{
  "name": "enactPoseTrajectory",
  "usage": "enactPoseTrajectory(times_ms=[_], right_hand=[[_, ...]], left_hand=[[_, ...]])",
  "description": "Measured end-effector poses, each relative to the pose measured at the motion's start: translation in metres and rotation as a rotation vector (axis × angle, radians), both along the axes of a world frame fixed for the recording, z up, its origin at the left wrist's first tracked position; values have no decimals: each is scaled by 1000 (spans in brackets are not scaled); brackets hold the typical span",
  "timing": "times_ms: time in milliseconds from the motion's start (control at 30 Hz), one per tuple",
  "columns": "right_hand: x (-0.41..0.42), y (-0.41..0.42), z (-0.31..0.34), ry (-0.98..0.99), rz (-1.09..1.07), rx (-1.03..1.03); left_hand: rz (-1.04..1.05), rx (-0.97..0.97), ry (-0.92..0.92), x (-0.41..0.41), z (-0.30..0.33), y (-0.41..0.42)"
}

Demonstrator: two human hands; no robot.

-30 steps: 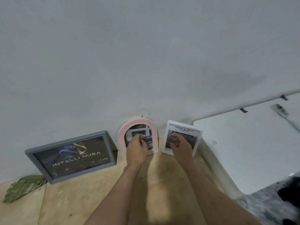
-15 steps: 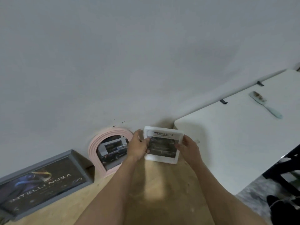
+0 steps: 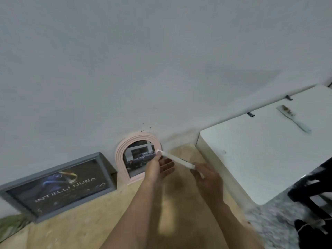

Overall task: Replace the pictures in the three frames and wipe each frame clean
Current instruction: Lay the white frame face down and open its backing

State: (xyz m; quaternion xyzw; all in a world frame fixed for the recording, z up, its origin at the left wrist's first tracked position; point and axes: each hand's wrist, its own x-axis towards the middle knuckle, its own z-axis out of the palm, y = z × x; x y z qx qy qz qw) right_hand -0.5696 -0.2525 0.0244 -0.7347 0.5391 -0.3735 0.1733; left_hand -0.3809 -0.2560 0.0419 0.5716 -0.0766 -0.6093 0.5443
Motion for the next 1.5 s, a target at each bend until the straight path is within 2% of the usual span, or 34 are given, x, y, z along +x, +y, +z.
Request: enactPoseTrajectory(times_ms=[67, 133, 200, 267, 333, 400, 533, 567, 700, 800, 900, 1033, 1133, 1267, 1500], right_hand=[[18, 35, -4, 146, 94, -159], [43, 77, -4, 213, 216, -194], [60, 106, -2, 202, 333, -64], [75, 133, 5, 97, 368, 204], [87, 145, 4, 0, 214, 409], [104, 160, 4, -3, 42, 593], [153, 206, 5, -176, 90, 886], [161, 216, 4, -217, 88, 915], [192, 251, -8, -173, 114, 942], [199, 269, -16, -171, 143, 870], [196, 283, -23, -211, 141, 839], [195, 297, -38, -143, 131, 862], [187, 302, -61, 0, 163, 852], [169, 313, -86, 164, 179, 843], [156, 320, -117, 287, 135, 866]], left_hand=[[35, 24, 20, 10, 2, 34], [61, 55, -18, 33, 5, 84], [53, 67, -49, 58, 3, 126], [74, 67, -70, 92, 3, 176], [112, 53, -72, 123, 5, 224], [159, 43, -49, 147, 5, 273], [296, 44, 64, 173, -6, 346], [327, 58, 107, 175, -7, 357], [455, 73, 233, 184, -16, 399], [493, 97, 277, 189, -21, 422], [449, 161, 138, 191, -15, 431], [413, 284, -318, 200, -30, 427], [332, 405, -544, 198, -57, 427], [167, 499, -641, 176, -80, 430], [33, 489, -699, 165, -104, 433]])
